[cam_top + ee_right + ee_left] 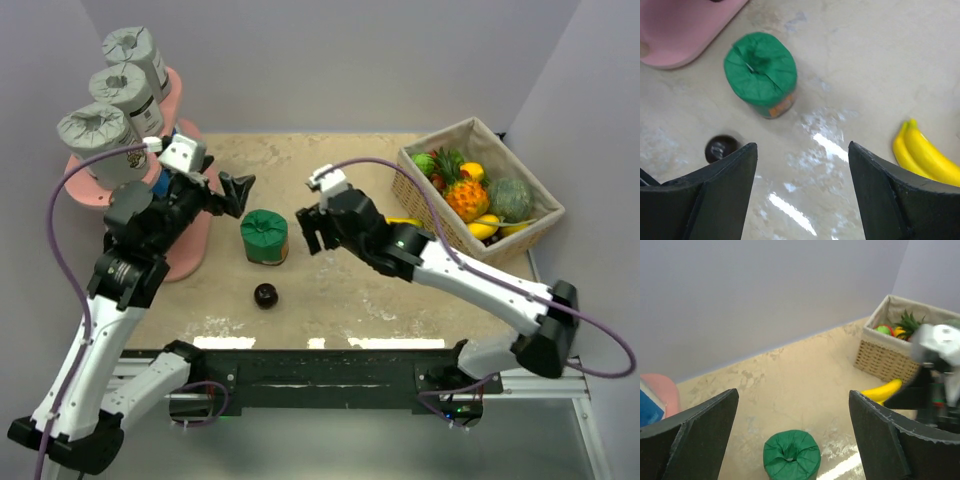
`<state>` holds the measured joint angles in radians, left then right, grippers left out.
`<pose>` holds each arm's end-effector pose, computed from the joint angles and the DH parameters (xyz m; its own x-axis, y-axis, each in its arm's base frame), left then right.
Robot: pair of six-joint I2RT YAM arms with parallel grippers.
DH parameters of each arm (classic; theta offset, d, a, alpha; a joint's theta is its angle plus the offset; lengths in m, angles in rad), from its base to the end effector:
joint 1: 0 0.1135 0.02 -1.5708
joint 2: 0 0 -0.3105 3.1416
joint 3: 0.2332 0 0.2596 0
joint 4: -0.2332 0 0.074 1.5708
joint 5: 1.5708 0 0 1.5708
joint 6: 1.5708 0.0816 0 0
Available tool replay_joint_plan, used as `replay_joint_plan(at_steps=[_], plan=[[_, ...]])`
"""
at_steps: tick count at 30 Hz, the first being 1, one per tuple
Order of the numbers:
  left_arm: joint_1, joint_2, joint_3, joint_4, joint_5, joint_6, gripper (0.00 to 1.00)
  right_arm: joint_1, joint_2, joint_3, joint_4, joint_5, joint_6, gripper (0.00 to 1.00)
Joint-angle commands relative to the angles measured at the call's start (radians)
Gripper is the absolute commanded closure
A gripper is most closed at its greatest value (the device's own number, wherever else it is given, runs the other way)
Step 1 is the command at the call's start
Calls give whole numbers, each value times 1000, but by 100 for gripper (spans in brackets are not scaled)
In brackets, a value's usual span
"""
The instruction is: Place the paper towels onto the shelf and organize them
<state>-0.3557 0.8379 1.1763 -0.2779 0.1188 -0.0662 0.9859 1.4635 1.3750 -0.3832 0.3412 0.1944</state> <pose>0.1704 -0.0736 0.4941 0.0263 -0.0799 -0.9965 0.4594 0.8863 -0.0589 0.2315 0.3001 0.3911 -0.3661 -0.2232 -0.9034 -0.5610 0.8275 0.0229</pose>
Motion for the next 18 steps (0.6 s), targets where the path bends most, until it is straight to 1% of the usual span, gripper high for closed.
replay_joint_plan(at_steps=[1, 2, 3, 5, 6, 9, 11, 13, 18], plan=[[-6, 104, 37, -86, -8, 28, 4, 0, -264, -227, 79, 62, 59, 23], [-9, 125, 40, -92, -46, 32, 4, 0, -303, -259, 81, 64, 63, 23], [-14, 176, 52, -110, -66, 45, 4, -1, -389, -287, 81, 64, 68, 23], [-45, 231, 63, -132, -115, 61, 4, -1, -460, -353, 75, 61, 71, 22], [-60, 292, 83, -153, -164, 62, 5, 0, -510, -367, 67, 62, 71, 22], [-149, 403, 114, -187, -290, 97, 5, -1, -589, -402, 32, 79, 76, 21], [-163, 446, 117, -184, -323, 104, 6, -1, -612, -415, 11, 84, 79, 21], [-170, 510, 118, -179, -309, 108, 6, -1, -643, -424, -8, 87, 76, 21], [-193, 653, 146, -234, -330, 117, 12, 0, -690, -435, -26, 110, 71, 21]])
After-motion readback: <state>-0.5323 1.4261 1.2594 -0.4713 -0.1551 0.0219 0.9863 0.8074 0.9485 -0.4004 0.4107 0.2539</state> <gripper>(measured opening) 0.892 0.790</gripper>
